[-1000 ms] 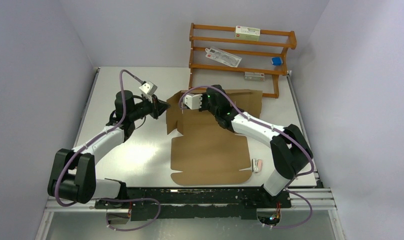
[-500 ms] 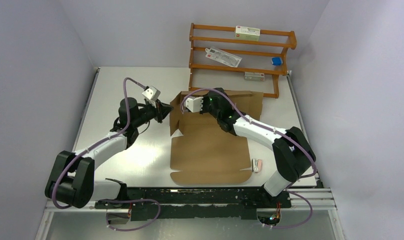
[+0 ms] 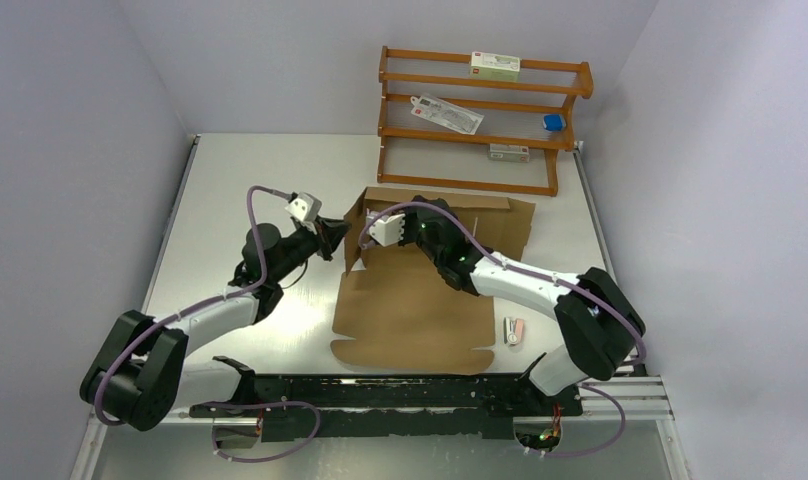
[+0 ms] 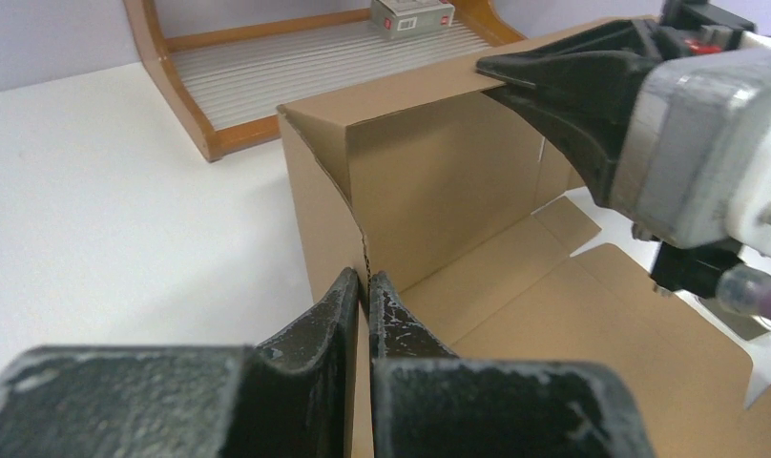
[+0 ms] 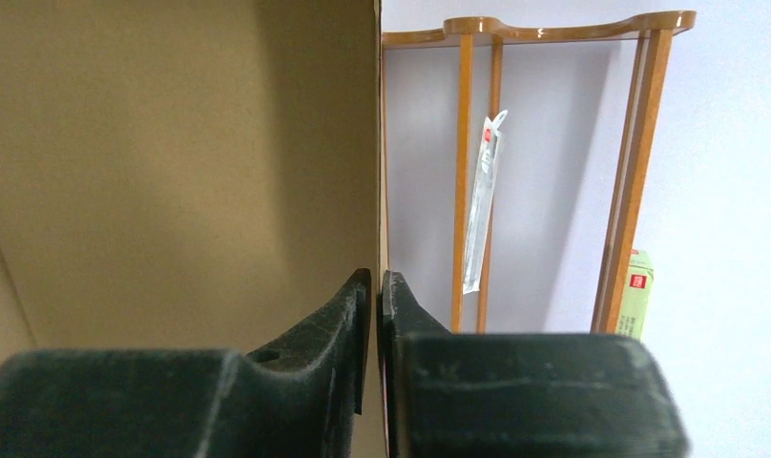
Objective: Fold the paper box
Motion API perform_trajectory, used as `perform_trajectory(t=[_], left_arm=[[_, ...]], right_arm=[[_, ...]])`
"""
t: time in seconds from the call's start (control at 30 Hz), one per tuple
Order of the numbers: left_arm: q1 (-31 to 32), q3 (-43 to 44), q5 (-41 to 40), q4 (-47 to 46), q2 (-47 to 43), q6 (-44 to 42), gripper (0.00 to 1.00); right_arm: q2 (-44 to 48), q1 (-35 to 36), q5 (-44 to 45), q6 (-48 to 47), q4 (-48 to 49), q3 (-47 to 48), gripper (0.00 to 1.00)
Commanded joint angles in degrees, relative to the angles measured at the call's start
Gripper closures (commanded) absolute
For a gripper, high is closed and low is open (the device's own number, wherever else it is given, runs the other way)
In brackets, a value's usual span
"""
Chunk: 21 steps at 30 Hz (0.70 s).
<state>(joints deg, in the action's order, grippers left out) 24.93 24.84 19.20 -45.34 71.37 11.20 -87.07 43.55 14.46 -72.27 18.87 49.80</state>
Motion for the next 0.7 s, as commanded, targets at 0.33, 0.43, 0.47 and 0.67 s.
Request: perform_trajectory(t=[0.33, 0.43, 0.47, 0.67], left_arm=[[1.62, -8.34, -7.13, 2.18, -3.12, 2.23, 0.95], [1.61, -8.21, -7.46, 2.67, -3.28, 2.24, 0.95], [1.63, -8.25, -7.52, 2.60, -3.35, 2.44, 0.95], [1.67, -6.56, -8.64, 5.43, -4.33, 2.13, 0.95]], right_arm=[[13.03, 4.47, 4.82, 6.51, -7.78, -5.96, 0.65], [16.13, 5.10, 5.62, 9.28, -12.32, -6.16, 0.61], [16.93, 5.40, 6.06, 9.98, -13.76, -6.06, 0.60], [18.26, 7.59, 9.15, 10.36, -18.50, -5.72, 0.60]])
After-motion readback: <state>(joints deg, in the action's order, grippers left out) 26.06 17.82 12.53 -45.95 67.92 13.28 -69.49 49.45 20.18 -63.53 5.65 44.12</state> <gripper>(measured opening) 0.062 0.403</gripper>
